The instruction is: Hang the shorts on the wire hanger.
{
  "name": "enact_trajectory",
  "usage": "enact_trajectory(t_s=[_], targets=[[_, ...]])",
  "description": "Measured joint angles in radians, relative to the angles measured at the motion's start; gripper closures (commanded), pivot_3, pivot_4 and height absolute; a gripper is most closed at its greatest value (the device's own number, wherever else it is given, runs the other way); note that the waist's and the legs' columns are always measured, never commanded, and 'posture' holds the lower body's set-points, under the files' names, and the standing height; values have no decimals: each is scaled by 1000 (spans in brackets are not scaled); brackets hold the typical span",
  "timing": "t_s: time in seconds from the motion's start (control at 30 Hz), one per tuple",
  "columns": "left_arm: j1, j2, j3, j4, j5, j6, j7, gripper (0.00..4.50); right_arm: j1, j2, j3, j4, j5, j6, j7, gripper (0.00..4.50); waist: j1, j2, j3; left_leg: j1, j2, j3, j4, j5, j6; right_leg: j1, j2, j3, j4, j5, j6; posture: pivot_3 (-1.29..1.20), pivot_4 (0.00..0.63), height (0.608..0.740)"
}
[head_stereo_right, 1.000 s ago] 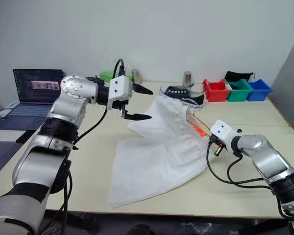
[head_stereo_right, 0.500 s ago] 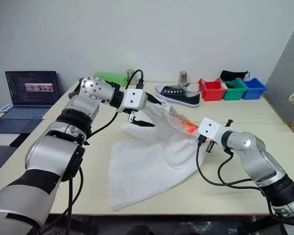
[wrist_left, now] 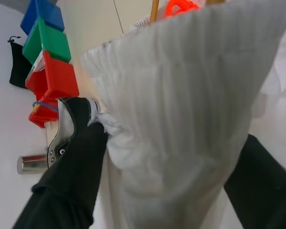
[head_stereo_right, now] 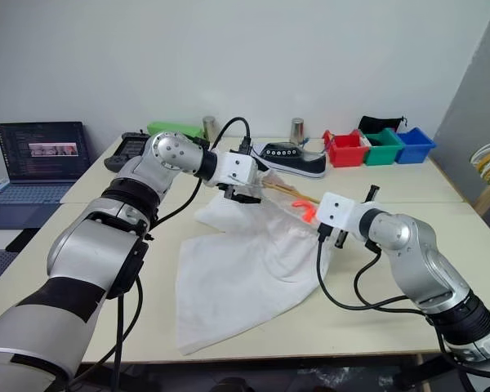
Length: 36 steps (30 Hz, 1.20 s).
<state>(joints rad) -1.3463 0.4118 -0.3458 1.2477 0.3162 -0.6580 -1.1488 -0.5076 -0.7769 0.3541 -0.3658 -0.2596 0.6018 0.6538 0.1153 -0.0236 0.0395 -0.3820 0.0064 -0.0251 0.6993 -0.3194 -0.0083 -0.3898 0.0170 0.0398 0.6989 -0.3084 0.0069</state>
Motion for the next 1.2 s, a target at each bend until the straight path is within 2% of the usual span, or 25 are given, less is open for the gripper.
enact_trajectory(t_s=[0.43,0.47,0.6,0.83,0.93,1.0,1.13,1.2], targets=[[0,0,12,6,-1,1,-4,4357,7,17,-1,0,-32,-4,19,4500,-7,0,0,0,0,0,0,0,0,0,0,0,1,0,0,159,0,740],[0,0,15,6,-1,1,-6,4481,8,18,-3,0,-32,-4,21,4500,-8,0,0,0,0,0,0,0,0,0,0,0,1,0,0,156,0,740],[0,-3,25,6,-2,2,-19,4481,10,20,-11,0,-32,-6,25,4500,-8,0,0,0,0,0,0,0,0,0,0,0,1,0,0,153,0,740],[11,-9,35,6,-3,14,-27,4500,12,20,-29,0,-31,-5,42,3125,-9,0,0,0,0,0,0,0,0,0,0,0,1,0,0,148,0,740],[20,-11,36,2,-4,16,-37,4500,26,9,-49,-13,-20,2,71,2246,-9,0,0,0,-1,0,0,0,0,0,0,0,1,0,0,148,0,740],[41,-9,36,-4,-4,10,-37,4500,45,-22,-74,-31,3,16,107,1673,-8,0,0,1,-1,0,0,0,0,0,-1,0,1,0,0,148,0,740],[94,6,35,-22,0,-12,-36,4500,85,-124,-148,-45,42,37,185,913,-8,0,0,1,-1,0,0,0,0,0,-1,0,2,0,0,141,0,740],[117,16,35,-33,0,-25,-37,4500,96,-169,-186,-52,58,40,220,334,-8,0,0,1,-1,0,0,0,0,0,-1,0,2,0,0,143,0,740]])
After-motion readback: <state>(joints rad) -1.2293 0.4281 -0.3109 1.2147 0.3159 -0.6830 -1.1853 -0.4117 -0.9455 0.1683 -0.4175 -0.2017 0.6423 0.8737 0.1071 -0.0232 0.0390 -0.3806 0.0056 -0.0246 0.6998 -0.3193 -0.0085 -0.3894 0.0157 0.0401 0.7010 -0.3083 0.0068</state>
